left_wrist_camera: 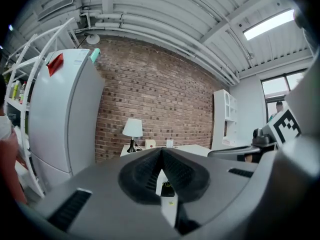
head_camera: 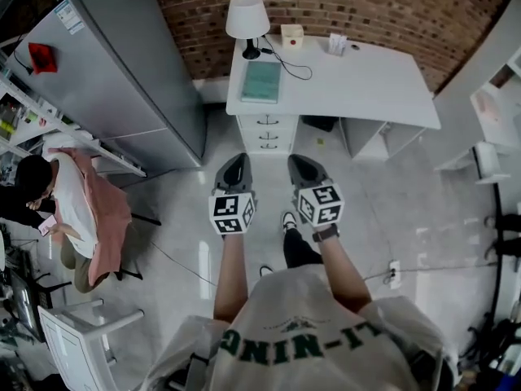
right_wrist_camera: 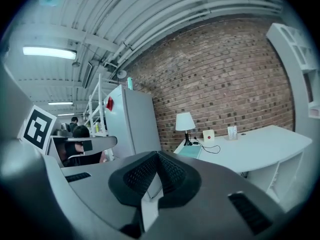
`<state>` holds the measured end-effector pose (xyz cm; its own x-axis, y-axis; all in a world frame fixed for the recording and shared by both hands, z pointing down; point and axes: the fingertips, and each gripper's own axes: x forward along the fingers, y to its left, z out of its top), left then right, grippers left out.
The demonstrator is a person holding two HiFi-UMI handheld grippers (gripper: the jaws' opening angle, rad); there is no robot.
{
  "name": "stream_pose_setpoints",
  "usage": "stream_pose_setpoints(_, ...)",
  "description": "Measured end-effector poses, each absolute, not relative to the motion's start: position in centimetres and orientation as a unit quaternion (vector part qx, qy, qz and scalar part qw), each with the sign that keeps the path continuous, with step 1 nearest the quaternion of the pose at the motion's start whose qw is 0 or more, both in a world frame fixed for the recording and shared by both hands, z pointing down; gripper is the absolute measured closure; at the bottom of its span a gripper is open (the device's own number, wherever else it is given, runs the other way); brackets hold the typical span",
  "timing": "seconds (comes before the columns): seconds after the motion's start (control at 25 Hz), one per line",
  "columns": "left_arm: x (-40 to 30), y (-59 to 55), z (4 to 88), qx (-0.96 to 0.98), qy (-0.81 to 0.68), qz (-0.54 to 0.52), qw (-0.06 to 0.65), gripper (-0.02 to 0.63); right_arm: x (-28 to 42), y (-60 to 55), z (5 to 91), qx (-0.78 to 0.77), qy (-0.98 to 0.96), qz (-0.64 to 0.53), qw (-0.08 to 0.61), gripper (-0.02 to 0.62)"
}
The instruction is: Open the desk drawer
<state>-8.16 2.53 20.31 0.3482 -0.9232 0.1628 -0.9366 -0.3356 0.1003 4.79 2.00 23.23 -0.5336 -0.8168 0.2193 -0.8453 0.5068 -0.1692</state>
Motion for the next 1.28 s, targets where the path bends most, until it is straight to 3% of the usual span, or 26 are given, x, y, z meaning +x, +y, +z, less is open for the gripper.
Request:
stream_pose_setpoints(0.52,-3.4,-14.4,24.2,0.822,-0.558,0.059,0.096,0.604,7.5,-14.7,27.2,0.467,-0.868,0.154,0.076,0.594)
stream_pose_setpoints(1.28,-6.0,-21.1,57.1,0.817,-0.549,0.088,0.154,0.604,4.5,-21.7,57.3,0.435,-0.881,0.139,0.121,0.593)
